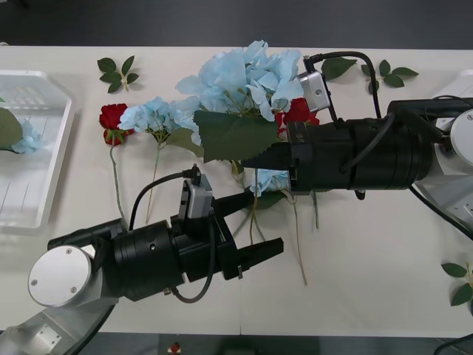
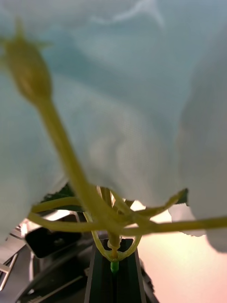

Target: Put the red flowers into the right box and the blue flowers into the left box

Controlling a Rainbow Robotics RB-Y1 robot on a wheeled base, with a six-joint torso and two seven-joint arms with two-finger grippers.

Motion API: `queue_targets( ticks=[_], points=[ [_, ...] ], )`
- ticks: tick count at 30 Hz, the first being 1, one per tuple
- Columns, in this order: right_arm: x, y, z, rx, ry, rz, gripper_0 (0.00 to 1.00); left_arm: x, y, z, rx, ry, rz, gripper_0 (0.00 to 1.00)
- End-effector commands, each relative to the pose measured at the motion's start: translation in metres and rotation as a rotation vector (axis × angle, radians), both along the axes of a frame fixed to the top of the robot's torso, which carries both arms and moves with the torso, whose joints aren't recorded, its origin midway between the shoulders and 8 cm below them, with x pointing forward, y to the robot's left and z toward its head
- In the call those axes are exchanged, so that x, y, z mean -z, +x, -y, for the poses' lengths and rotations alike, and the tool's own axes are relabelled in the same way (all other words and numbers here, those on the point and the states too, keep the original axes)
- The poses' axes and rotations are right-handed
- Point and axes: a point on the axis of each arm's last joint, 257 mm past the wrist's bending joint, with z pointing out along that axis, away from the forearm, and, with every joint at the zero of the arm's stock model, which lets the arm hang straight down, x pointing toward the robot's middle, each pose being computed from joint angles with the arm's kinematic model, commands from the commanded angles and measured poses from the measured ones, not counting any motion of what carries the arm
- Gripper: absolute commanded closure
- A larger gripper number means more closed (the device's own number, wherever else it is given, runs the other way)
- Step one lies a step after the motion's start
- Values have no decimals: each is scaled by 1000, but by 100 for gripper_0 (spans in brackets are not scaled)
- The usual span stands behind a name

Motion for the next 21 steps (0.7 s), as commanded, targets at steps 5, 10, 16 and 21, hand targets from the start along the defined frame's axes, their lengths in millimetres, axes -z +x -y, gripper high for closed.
queue_targets(
  ticks=[5, 10, 16, 21],
  points=[
    [-26, -6, -9, -28, 30, 91, 100, 4, 22, 9, -12, -2, -3, 64],
    [-26, -5, -9, -27, 29, 96, 100, 4, 25, 7, -21, -1, -2, 100],
    [-26, -6, -9, -29, 30, 97, 100, 2, 26, 4, -27, -21, -19, 100],
    [-26, -6, -10, -30, 32, 95, 100, -2, 29, 0, -34, -43, -36, 100]
  ],
)
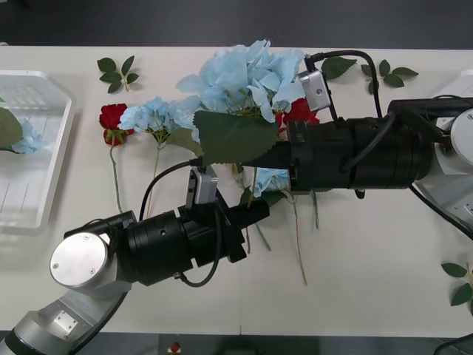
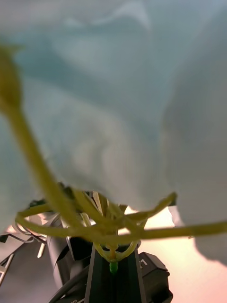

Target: Put the red flowers into the right box and the blue flowers into the left box

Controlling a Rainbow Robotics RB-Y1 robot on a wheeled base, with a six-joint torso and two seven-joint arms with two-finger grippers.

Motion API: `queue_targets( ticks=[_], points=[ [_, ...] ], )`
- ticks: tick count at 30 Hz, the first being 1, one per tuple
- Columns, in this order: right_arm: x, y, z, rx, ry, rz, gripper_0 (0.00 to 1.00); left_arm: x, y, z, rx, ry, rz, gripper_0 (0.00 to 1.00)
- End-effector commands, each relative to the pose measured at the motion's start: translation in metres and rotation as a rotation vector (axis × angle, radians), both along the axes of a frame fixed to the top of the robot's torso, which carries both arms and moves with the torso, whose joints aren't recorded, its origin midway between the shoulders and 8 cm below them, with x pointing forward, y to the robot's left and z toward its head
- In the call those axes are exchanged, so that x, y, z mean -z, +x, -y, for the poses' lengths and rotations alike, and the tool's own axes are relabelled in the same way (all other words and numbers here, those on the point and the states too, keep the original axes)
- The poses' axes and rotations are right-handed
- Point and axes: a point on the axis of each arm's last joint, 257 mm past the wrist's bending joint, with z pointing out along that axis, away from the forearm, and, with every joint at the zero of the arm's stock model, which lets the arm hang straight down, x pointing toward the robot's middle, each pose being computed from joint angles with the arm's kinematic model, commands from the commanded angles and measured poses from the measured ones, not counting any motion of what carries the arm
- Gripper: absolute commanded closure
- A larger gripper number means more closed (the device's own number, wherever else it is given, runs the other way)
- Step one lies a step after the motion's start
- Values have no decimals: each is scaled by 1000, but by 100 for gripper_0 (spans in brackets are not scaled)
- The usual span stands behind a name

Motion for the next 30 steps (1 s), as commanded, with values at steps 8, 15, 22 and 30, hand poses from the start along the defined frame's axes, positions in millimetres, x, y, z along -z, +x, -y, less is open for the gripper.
queue_targets(
  ticks=[8, 15, 22, 30],
  points=[
    [-27, -9, -10, -38, 40, 59, 0, -26, 10, -28, -26, -21, 30, 100],
    [-28, -9, -10, -37, 43, 48, 0, -53, 17, -77, -45, -46, 38, 100],
    [-26, -7, -8, -30, 41, 38, 0, -86, 29, -150, -80, -70, -13, 100],
    [-5, 9, 5, 30, -57, -28, 0, -65, 63, -296, -345, 120, -197, 100]
  ],
)
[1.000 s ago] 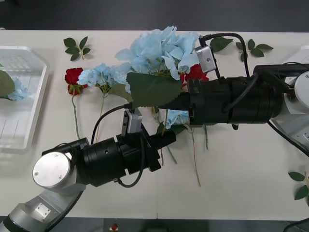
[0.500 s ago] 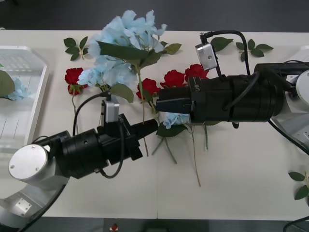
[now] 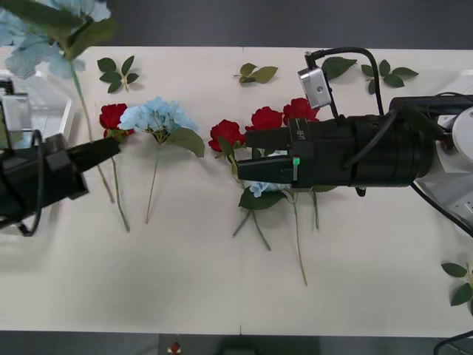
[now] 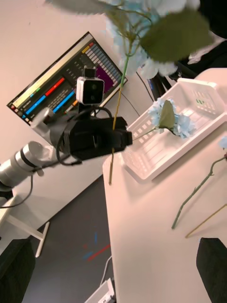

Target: Put the red flowers into the right box and the blue flowers into the left box

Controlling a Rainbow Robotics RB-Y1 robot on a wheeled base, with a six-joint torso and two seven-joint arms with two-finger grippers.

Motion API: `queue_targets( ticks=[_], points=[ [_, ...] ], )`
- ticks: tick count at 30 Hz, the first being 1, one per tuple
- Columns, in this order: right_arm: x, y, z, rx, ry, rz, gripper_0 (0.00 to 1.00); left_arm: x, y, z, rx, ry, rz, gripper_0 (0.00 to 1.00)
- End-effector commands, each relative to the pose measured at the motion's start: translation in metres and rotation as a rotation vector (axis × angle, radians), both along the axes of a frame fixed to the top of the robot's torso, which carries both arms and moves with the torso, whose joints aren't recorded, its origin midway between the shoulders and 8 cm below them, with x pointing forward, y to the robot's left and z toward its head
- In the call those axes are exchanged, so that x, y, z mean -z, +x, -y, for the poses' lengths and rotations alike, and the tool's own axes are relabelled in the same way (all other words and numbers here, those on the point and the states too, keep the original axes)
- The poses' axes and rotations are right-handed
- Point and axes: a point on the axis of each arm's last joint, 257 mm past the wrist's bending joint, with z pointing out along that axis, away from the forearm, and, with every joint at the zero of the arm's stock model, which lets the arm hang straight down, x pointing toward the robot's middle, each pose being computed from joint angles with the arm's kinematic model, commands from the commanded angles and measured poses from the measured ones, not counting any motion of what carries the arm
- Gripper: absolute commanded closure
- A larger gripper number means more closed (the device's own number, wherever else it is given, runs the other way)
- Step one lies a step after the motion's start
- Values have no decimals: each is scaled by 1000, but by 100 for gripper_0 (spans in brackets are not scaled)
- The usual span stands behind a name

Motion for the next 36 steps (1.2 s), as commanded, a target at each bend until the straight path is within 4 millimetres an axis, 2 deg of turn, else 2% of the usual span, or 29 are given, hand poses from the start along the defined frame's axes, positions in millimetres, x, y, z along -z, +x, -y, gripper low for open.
queue_targets(
  ticks=[1, 3, 7, 8, 13, 15, 21, 26, 29, 32, 36],
  points=[
    [-5, 8, 5, 28, -53, -33, 0, 22, 11, -73, -131, 137, -89, 100],
    [1, 16, 10, 59, -101, -53, 0, 35, 20, -121, -242, 214, -130, 100],
    [15, 36, 24, 142, -227, -120, 0, 39, 33, -187, -414, 288, -148, 100],
    [17, 40, 27, 160, -246, -130, 0, 38, 35, -195, -437, 299, -146, 100],
    [29, 74, 52, 337, -405, -247, 0, 33, 46, -270, -666, 446, -91, 100],
    [35, 86, 61, 396, -462, -273, 0, 32, 48, -289, -727, 481, -65, 100],
    [61, 133, 87, 601, -614, -353, 0, 49, 49, -352, -892, 566, -45, 100],
    [79, 165, 103, 754, -691, -417, 0, 68, 38, -388, -958, 581, -97, 100],
    [89, 180, 108, 821, -709, -451, 0, 79, 30, -401, -973, 600, -125, 100],
    [99, 194, 115, 870, -734, -454, 0, 84, 26, -405, -977, 618, -137, 100],
    [113, 214, 126, 944, -755, -446, 0, 99, 23, -399, -960, 631, -160, 100]
  ],
)
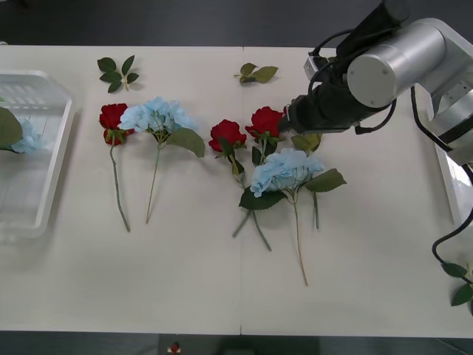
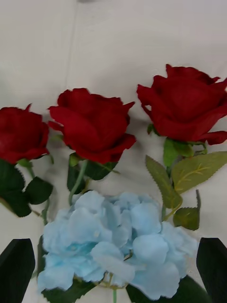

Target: Put the red flowers into the right box and the blue flowers into the left box

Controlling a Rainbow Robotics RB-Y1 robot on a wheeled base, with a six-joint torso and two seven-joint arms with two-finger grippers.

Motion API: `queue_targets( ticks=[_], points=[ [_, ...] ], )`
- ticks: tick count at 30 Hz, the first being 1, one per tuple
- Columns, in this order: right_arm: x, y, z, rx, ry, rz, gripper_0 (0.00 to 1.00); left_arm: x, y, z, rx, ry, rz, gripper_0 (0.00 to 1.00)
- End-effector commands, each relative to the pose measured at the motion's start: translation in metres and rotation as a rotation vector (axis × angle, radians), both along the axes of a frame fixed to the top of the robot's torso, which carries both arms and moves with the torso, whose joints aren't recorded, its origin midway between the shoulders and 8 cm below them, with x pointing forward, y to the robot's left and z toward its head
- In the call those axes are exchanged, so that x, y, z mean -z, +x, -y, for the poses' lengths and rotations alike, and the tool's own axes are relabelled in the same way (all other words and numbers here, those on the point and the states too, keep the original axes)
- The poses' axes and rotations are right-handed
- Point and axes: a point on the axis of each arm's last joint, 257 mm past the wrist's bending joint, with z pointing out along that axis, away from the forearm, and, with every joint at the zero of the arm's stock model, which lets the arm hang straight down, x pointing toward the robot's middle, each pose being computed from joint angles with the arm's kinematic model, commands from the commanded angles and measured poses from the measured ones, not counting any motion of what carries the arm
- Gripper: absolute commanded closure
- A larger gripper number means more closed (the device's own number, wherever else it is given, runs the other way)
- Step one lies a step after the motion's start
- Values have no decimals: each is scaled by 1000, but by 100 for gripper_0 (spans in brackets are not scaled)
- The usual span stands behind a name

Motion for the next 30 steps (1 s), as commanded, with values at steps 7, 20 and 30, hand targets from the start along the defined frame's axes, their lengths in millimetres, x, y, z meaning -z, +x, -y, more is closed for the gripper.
queue_targets(
  ticks=[7, 20, 30],
  points=[
    [21, 39, 12, 147, -19, 21, 0, 8, -9, -3, -6, 23, -29, 100],
    [49, 64, 18, 219, -36, 23, 0, 9, -10, -2, -6, 7, -28, 62],
    [68, 72, 16, 224, -65, 36, 0, -2, -7, 61, 134, -69, -32, 41]
  ],
)
